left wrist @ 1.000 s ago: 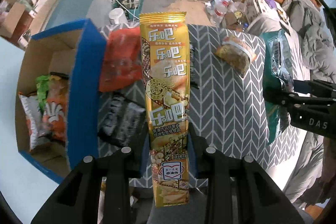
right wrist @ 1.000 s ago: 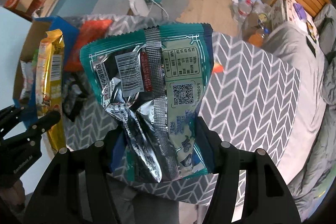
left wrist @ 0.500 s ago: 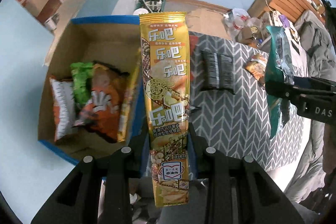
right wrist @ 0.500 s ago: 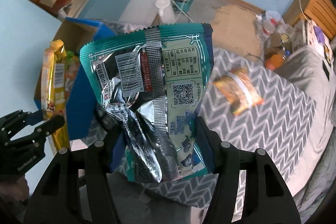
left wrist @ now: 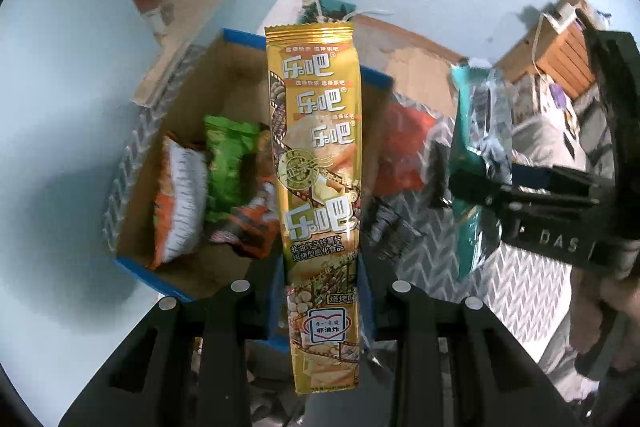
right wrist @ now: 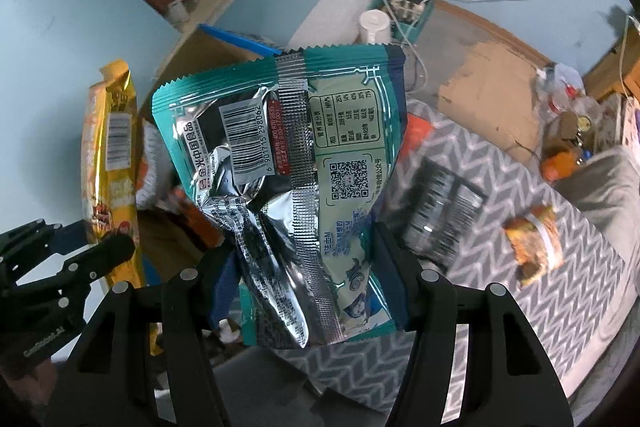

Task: Organize snacks
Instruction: 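Carry the yellow bag with the left gripper while the right gripper carries the teal bag to the box, then open both grippers to drop the yellow and teal bags into the box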

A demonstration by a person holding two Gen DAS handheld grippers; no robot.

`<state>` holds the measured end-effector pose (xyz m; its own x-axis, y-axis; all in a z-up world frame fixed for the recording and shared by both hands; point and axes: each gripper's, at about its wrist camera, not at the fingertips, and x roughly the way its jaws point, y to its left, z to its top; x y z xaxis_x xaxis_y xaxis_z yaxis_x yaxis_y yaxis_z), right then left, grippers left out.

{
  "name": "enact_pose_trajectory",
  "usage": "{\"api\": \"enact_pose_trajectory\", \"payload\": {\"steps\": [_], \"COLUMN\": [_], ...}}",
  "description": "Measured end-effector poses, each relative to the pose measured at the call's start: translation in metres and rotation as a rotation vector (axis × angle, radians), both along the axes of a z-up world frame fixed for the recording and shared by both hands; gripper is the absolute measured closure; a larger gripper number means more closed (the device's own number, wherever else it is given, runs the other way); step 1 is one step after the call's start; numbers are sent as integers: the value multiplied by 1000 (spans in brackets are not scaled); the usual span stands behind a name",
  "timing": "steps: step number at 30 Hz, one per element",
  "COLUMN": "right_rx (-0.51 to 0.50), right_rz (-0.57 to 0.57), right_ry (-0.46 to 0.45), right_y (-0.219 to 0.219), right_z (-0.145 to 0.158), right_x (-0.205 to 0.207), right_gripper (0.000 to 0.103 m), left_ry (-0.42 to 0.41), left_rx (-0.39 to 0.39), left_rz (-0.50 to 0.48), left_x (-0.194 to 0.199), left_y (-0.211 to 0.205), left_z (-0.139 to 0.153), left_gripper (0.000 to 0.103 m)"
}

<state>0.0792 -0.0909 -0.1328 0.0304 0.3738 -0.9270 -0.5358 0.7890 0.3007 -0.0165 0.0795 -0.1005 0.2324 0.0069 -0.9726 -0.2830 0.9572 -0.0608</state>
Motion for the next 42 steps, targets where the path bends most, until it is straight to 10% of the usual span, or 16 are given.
{"api": "enact_pose_trajectory", "payload": {"steps": [19, 42], "right_rx": [0, -54], "right_rz": [89, 59], "right_ry": [61, 49], "right_y": [124, 107], "right_z": [-29, -24], "right_x": [2, 19], "right_gripper": [42, 28], "left_ry": [8, 12], "left_rx": [51, 82], "left_rz": [104, 121], "left_x": [10, 12], "left_y": [84, 82], "left_z": [-43, -26], "left_gripper": [71, 43]}}
